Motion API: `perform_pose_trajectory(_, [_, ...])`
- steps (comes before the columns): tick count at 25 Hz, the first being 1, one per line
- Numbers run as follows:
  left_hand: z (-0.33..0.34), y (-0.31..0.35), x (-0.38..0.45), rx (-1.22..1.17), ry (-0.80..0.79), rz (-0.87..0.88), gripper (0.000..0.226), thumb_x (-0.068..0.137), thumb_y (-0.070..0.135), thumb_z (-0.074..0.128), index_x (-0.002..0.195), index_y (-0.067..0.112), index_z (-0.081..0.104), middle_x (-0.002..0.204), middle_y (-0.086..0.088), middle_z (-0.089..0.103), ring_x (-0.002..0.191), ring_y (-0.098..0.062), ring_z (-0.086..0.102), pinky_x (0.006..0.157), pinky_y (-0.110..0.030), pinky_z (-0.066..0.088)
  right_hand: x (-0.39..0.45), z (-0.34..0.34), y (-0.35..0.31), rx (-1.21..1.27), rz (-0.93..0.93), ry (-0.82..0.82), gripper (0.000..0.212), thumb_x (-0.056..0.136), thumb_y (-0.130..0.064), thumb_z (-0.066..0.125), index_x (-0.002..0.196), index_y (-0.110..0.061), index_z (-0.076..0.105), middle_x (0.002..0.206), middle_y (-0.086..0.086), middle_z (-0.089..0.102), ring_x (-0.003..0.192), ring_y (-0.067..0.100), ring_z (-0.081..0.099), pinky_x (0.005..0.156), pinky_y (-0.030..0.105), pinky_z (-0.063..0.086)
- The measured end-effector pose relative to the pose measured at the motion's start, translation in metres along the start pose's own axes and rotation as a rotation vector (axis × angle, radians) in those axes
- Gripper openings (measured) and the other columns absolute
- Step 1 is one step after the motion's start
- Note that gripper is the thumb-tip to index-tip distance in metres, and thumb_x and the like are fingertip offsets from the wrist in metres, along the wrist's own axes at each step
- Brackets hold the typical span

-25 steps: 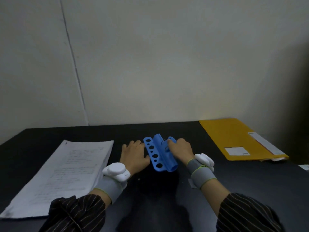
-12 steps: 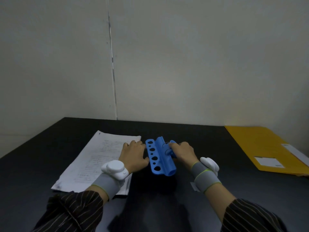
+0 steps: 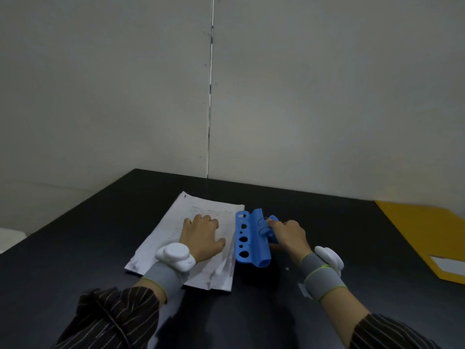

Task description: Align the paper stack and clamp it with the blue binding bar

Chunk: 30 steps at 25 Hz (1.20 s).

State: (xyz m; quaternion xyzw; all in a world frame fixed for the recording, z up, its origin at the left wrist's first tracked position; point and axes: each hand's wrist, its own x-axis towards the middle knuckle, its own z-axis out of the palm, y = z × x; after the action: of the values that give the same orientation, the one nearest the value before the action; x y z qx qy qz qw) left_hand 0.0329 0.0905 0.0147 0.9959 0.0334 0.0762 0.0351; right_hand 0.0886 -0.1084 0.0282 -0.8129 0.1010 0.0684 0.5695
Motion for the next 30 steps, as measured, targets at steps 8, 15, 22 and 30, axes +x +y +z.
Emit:
perform_pose_trajectory(8, [0.005,-0.051,-0.003,0.017,-0.022,-0.289,0.042,0.091,0.039,0.038,0.122,0.013,0.050,0.131,-0.011,0.049,0.120,-0.028,0.044,0.098,-0.042,0.035,0.002,0.009,0.005,0.016,-0.008,0.039,0.030,0.088,-0.031,0.063,0.074,-0.006,0.053,0.085,0.006,0.053,0.067,0.016,0.058,0.054,0.030,0.056])
perform_pose_trajectory(15, [0.009,-0.067,0.005,-0.074,0.010,-0.483,0.045,0.089,0.032,0.043,0.127,0.008,0.045,0.132,-0.015,0.045,0.120,-0.031,0.044,0.097,-0.040,0.038,0.008,0.003,0.007,0.040,0.028,0.049,0.031,0.088,-0.030,0.063,0.069,-0.013,0.046,0.080,0.003,0.048,0.067,0.015,0.056,0.044,0.025,0.049])
perform_pose_trajectory(22, [0.004,-0.077,0.015,-0.285,-0.041,-0.575,0.061,0.081,0.029,0.061,0.131,0.002,0.038,0.135,-0.019,0.044,0.125,-0.035,0.042,0.101,-0.044,0.040,0.012,-0.002,0.006,0.063,0.038,0.039,0.030,0.088,-0.028,0.063,0.069,-0.013,0.045,0.080,0.003,0.048,0.067,0.015,0.055,0.044,0.024,0.048])
perform_pose_trajectory(30, [-0.007,-0.100,0.034,-0.646,-0.196,-0.581,0.053,0.068,0.013,0.078,0.114,0.002,0.053,0.111,-0.014,0.058,0.097,-0.027,0.058,0.075,-0.035,0.048,0.019,-0.007,0.007,0.094,0.139,0.025,0.028,0.084,-0.023,0.068,0.081,-0.005,0.047,0.111,0.016,0.048,0.076,0.022,0.056,0.052,0.032,0.052])
